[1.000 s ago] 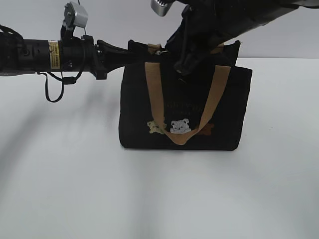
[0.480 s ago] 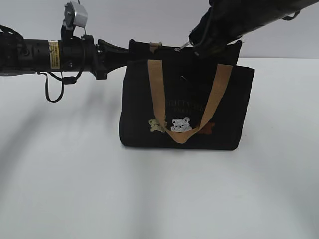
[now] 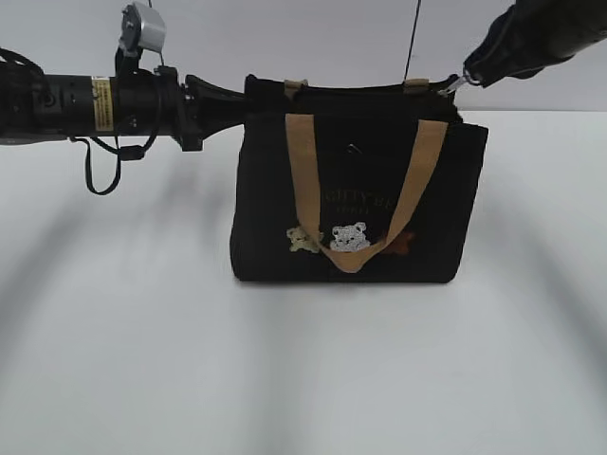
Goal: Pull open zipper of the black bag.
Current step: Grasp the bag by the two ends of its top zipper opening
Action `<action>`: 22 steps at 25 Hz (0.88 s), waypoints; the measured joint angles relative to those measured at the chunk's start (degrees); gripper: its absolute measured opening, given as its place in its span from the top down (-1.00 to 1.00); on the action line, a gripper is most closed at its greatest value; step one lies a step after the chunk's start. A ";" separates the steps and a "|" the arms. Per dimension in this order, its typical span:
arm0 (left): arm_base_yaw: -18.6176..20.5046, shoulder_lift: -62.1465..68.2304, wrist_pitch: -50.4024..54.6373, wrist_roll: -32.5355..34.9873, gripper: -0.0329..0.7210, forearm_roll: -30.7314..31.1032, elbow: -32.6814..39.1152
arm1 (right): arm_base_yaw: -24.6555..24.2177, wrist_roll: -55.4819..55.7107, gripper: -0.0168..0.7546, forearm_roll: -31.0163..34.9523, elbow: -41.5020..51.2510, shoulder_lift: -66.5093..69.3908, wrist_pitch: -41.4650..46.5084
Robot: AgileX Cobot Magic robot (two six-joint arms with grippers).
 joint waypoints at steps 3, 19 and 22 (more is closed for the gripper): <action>0.09 0.00 0.00 0.00 0.80 0.00 0.00 | -2.40 0.38 0.99 0.02 0.00 -0.74 0.02; 0.09 0.00 -0.26 0.00 0.28 0.12 0.00 | -2.79 0.86 0.11 4.04 0.00 -0.81 3.35; 0.09 -0.78 0.93 -0.45 0.05 0.53 0.00 | -2.79 0.86 -0.15 4.09 0.00 -0.81 3.48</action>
